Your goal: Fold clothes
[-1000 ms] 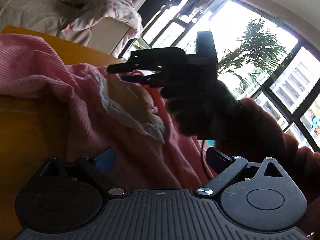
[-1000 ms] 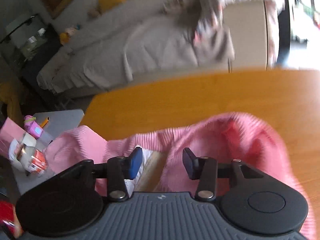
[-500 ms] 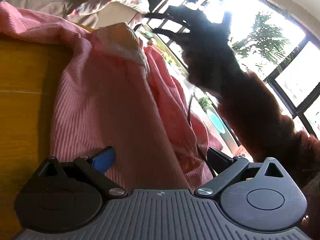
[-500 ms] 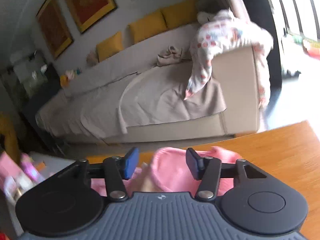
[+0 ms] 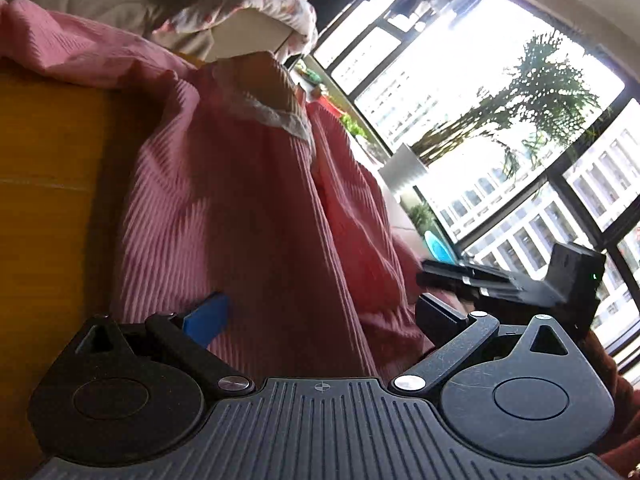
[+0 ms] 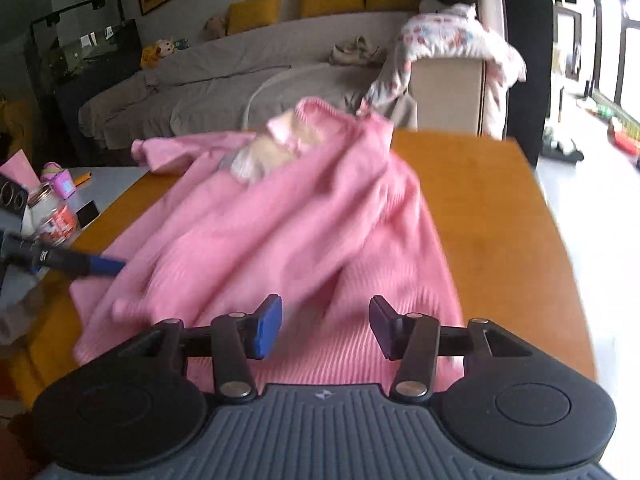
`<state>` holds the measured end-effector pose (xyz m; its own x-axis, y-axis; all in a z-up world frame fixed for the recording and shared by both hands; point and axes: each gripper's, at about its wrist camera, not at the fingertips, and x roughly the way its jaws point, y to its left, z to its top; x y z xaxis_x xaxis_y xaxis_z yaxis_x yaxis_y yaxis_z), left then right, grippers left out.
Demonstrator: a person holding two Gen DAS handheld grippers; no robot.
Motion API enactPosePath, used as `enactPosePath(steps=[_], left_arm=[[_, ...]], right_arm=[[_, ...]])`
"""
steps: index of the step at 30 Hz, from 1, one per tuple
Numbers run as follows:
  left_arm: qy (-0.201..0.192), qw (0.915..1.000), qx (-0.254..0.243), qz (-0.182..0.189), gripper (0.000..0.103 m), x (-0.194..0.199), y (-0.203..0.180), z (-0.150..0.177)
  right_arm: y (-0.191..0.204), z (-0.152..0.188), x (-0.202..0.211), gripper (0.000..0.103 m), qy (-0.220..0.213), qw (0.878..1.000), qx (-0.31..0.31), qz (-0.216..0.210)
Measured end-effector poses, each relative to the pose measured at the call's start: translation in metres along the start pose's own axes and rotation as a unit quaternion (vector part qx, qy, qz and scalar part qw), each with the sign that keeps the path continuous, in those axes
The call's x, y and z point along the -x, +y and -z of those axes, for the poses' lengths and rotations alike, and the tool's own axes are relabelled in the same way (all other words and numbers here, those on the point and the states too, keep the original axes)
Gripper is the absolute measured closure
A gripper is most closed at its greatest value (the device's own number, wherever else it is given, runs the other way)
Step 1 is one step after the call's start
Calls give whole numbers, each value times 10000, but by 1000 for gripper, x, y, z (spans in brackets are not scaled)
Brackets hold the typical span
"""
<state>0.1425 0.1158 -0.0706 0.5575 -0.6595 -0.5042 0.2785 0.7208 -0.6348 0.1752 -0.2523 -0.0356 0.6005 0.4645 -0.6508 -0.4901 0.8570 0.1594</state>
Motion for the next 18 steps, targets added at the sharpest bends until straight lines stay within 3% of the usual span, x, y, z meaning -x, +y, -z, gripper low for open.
enactPosePath(steps=[2, 5, 8, 13, 15, 17, 18], left_arm=[[44, 10000, 11, -54, 1, 4, -3, 6], [128, 9998, -81, -146, 1, 14, -11, 18], [217, 9995, -102, -212, 0, 23, -17, 26], [132, 9995, -135, -237, 0, 30, -31, 19], [-30, 9995, -213, -214, 0, 36, -37, 12], [-198, 9991, -299, -213, 0, 41, -41, 5], [-268, 9988, -330, -246, 0, 44, -41, 2]], right_arm=[[4, 10, 8, 54, -56, 10000, 68, 9], [33, 17, 23, 53, -296, 9956, 880, 94], [70, 23, 27, 53, -458, 9865, 1568, -77], [107, 14, -16, 54, -318, 9806, 1925, -204], [111, 8, -36, 79, -141, 9788, 2033, -194], [109, -2, -44, 91, -148, 9787, 2039, -204], [102, -12, -41, 91, -228, 9800, 1967, -173]])
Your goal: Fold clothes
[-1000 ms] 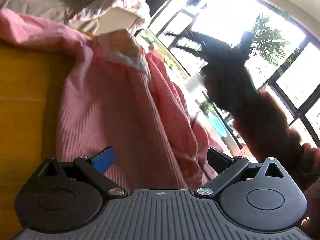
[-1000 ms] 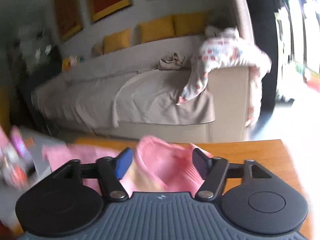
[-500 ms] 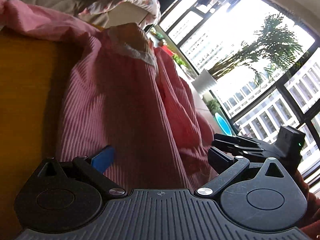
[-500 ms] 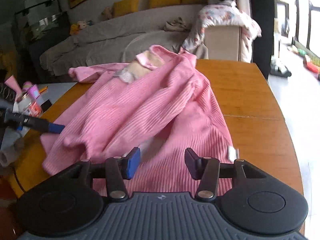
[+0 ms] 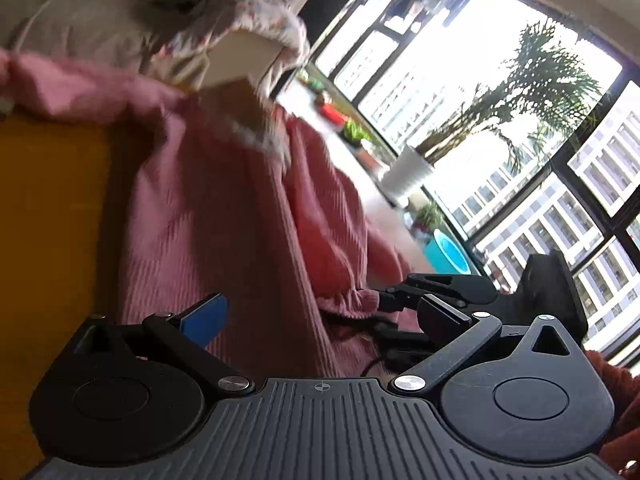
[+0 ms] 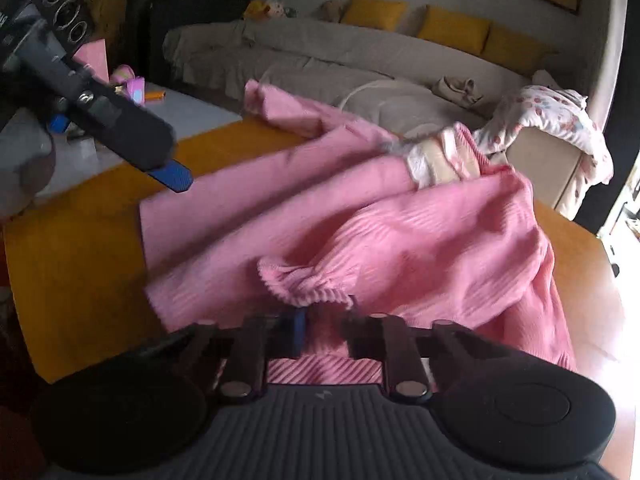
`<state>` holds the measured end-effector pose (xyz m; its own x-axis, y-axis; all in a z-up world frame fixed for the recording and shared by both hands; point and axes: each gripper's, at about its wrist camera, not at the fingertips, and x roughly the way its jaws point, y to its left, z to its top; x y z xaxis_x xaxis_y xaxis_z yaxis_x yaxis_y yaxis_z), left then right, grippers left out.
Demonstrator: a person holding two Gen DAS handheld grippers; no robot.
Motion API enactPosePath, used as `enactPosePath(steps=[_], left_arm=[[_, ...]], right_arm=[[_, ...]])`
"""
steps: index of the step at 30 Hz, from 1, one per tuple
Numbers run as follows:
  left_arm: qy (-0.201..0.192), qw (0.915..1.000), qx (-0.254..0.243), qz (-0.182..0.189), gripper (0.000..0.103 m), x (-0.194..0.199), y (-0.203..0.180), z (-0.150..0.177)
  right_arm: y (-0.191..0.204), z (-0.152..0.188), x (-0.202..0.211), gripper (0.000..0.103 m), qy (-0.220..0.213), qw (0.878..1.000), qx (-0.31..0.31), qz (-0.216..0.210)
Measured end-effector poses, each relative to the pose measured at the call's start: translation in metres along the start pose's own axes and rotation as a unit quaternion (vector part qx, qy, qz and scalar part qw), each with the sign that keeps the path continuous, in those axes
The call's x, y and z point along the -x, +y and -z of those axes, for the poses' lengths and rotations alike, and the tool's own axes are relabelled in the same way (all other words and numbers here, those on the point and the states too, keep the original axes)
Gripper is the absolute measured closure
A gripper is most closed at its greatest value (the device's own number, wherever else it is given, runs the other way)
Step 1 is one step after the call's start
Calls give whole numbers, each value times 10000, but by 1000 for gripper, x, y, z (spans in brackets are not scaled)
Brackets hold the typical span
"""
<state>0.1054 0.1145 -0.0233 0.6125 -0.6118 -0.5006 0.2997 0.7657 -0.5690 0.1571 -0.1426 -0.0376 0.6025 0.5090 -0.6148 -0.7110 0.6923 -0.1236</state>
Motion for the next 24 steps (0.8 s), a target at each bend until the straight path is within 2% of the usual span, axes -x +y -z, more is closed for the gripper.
enactPosePath(steps=[2, 4, 5, 7, 9, 12, 13, 15, 18, 21, 24], left_arm=[[-105, 9999, -35, -89, 0, 3, 3, -5], [-163, 9996, -52, -213, 0, 5, 9, -9], [-187, 9994, -69, -280, 0, 5, 11, -11], [-221, 9990, -110, -366, 0, 4, 16, -16], [-248, 9989, -146, -381, 0, 0, 19, -22], [-226, 9991, -169, -311, 0, -12, 22, -29], [-203, 9992, -176, -288, 0, -18, 22, -32], [-118, 9993, -238, -260, 0, -29, 19, -34], [28, 9990, -368, -238, 0, -45, 14, -34], [122, 9981, -529, -276, 0, -51, 9, -31], [152, 9967, -676, -418, 0, -50, 10, -30]], right_arm=[[-39, -17, 17, 92, -316, 9978, -364, 446], [-88, -34, 40, 92, -709, 9887, -830, 1030], [-117, -41, 58, 92, -982, 9783, -1132, 1434], [-173, -53, 94, 92, -1487, 9500, -1656, 2190], [-209, -61, 123, 92, -1842, 9240, -1893, 2765], [-230, -67, 129, 96, -1989, 9089, -1899, 3135], [-232, -69, 124, 96, -1977, 9090, -1883, 3150], [-229, -71, 100, 97, -1832, 9195, -1836, 2953], [-216, -72, 51, 98, -1481, 9411, -1725, 2503], [-200, -71, -11, 99, -916, 9601, -1512, 2168], [-187, -69, -59, 99, -324, 9717, -1403, 1874]])
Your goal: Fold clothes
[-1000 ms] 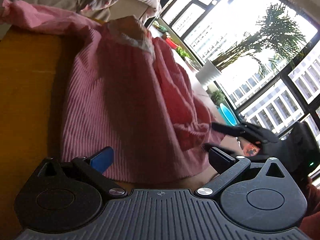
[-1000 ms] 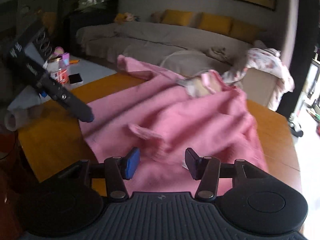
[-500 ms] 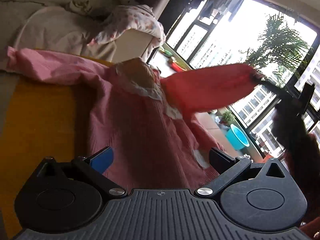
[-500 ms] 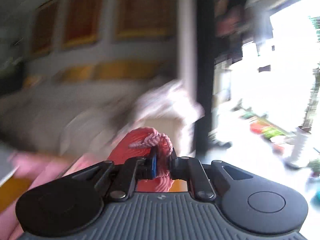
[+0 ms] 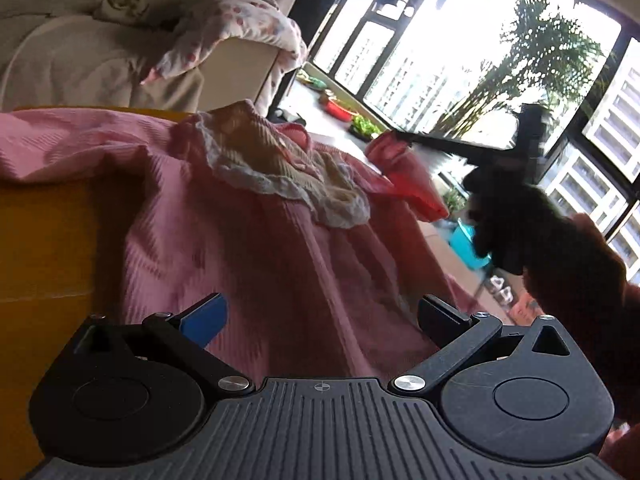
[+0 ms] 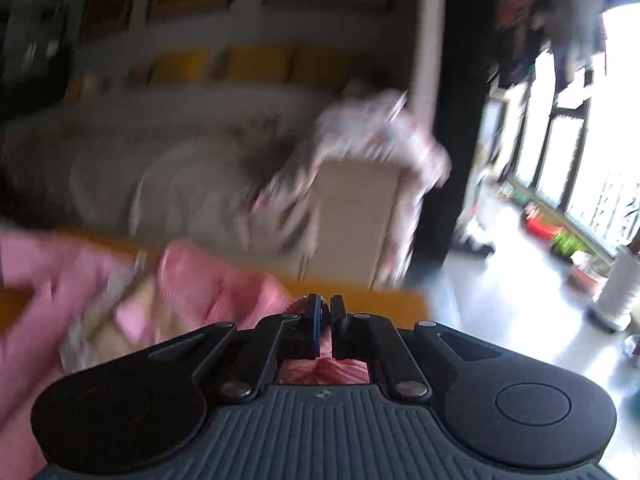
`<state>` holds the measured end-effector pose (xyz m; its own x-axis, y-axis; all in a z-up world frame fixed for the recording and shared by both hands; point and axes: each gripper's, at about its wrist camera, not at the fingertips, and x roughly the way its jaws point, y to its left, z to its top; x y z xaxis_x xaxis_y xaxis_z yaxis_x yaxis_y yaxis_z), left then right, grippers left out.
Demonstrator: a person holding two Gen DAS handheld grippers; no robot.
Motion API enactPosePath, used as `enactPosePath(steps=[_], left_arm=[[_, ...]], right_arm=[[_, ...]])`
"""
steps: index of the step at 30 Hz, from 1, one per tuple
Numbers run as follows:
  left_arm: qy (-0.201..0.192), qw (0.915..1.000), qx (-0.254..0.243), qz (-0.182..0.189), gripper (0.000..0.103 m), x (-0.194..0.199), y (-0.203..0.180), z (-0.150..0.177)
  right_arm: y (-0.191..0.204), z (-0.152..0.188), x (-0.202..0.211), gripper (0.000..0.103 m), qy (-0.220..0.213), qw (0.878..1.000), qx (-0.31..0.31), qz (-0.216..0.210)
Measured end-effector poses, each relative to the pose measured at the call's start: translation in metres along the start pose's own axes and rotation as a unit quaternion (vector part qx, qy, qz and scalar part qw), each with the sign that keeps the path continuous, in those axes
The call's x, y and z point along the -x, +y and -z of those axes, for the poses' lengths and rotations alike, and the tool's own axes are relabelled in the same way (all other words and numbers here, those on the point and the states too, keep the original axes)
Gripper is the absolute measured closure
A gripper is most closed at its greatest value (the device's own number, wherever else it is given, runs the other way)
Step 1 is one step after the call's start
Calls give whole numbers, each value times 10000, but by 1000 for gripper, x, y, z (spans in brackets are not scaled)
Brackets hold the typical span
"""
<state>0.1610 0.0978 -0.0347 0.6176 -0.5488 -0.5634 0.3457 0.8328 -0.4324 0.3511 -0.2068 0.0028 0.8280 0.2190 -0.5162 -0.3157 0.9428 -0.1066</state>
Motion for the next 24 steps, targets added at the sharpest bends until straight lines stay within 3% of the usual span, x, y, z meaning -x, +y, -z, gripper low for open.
enactPosePath(steps=[3, 4, 5, 7, 12, 14, 16, 19, 22, 24], left_arm=[[-16, 9994, -160, -291, 0, 12, 4, 5], [-21, 9990, -213, -388, 0, 16, 5, 7], [-26, 9985, -266, -485, 0, 20, 6, 9], [-6, 9974, -328, -634, 0, 26, 9, 14], [27, 9965, -300, -783, 0, 43, 9, 33], [-7, 9958, -307, -860, 0, 51, 6, 40], [-61, 9949, -308, -956, 0, 59, 4, 46], [-165, 9939, -302, -1044, 0, 71, -3, 52], [-241, 9938, -391, -1010, 0, 81, -11, 58], [-236, 9935, -530, -984, 0, 83, -17, 58]], right_arm=[[9, 13, 9, 91, 59, 9997, 26, -249], [12, 17, 20, 83, 11, 9994, 139, -326], [16, 23, 36, 68, -31, 9986, 319, -427], [22, 35, 71, 53, -25, 9955, 654, -691], [62, 82, 145, 51, 315, 9804, 1237, -1503], [88, 98, 165, 43, 339, 9697, 1465, -1928], [116, 113, 182, 41, 319, 9565, 1748, -2314], [156, 131, 189, 40, 255, 9406, 2333, -2452], [188, 138, 176, 40, 387, 9343, 2498, -2513], [202, 140, 168, 50, 257, 9330, 2725, -2338]])
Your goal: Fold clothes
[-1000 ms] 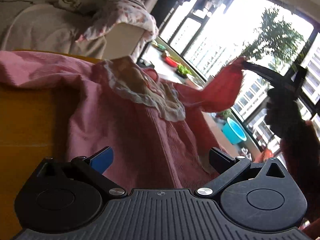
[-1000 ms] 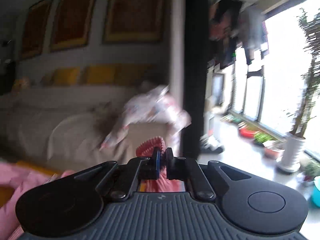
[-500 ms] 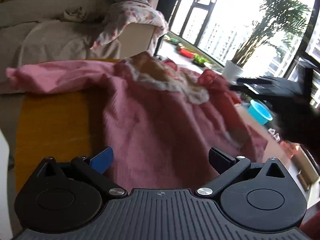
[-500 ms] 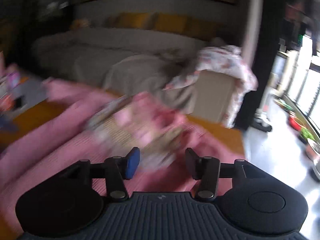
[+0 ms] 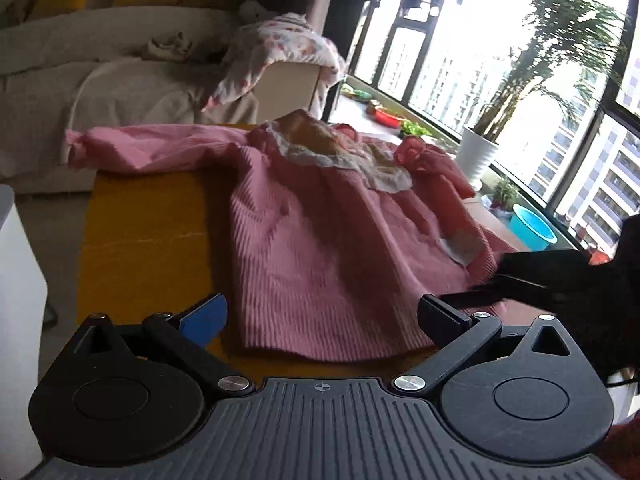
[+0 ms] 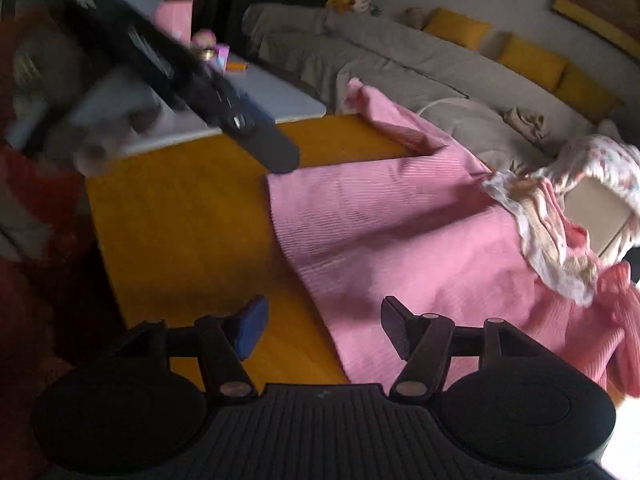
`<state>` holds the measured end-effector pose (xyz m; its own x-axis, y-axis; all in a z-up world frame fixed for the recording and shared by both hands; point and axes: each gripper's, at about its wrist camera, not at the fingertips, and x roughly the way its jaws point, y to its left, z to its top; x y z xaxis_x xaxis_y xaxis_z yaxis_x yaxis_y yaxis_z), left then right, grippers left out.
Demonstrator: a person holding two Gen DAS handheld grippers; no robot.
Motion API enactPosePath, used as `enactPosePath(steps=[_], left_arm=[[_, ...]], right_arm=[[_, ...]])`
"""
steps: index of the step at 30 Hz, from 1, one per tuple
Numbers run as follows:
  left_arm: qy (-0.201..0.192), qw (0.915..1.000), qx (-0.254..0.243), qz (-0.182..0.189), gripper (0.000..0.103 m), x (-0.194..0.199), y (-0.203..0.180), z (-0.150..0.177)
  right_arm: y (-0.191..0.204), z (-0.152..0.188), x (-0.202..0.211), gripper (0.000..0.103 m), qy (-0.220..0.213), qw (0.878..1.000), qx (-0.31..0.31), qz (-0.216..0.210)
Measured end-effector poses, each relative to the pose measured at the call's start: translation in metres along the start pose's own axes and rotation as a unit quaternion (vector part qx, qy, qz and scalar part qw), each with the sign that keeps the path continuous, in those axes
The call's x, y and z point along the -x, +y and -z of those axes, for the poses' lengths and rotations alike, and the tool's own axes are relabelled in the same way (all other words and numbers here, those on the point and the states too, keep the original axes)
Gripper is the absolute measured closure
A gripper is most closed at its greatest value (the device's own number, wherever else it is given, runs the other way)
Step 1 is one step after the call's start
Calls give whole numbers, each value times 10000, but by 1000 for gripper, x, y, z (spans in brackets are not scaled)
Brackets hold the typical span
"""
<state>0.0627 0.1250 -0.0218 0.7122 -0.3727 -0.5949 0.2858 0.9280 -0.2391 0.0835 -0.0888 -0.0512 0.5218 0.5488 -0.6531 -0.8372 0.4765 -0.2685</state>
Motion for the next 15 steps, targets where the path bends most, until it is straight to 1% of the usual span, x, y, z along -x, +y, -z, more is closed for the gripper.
enactPosePath(steps=[1, 2, 3, 5, 7, 9, 10, 13, 15], left_arm=[[-5, 10000, -69, 15, 0, 1, -3, 0], [-11, 9999, -139, 29, 0, 3, -6, 0], [-16, 9998, -208, 44, 0, 4, -8, 0], [-11, 9993, -373, 81, 0, 0, -15, -1], [-14, 9983, -574, 75, 0, -11, -23, -3], [-3, 9969, -788, -56, 0, -28, -30, -7], [16, 9963, -849, -165, 0, -39, -32, -10], [115, 9949, -877, -481, 0, -72, -31, -22], [196, 9938, -830, -718, 0, -93, -26, -29]], right_arm=[[-1, -5, -3, 89, -13, 9997, 123, 200], [-6, -11, -4, 101, -12, 9989, 194, 418], [-15, -18, -2, 101, -70, 9977, 180, 642], [-49, -38, 15, 101, -391, 9927, -172, 1131], [-80, -55, 36, 102, -744, 9853, -578, 1428], [-102, -67, 53, 102, -1000, 9792, -853, 1542], [-107, -69, 58, 102, -1063, 9779, -880, 1569], [-111, -68, 61, 102, -1118, 9767, -832, 1635], [-110, -60, 60, 102, -1056, 9770, -898, 1618]])
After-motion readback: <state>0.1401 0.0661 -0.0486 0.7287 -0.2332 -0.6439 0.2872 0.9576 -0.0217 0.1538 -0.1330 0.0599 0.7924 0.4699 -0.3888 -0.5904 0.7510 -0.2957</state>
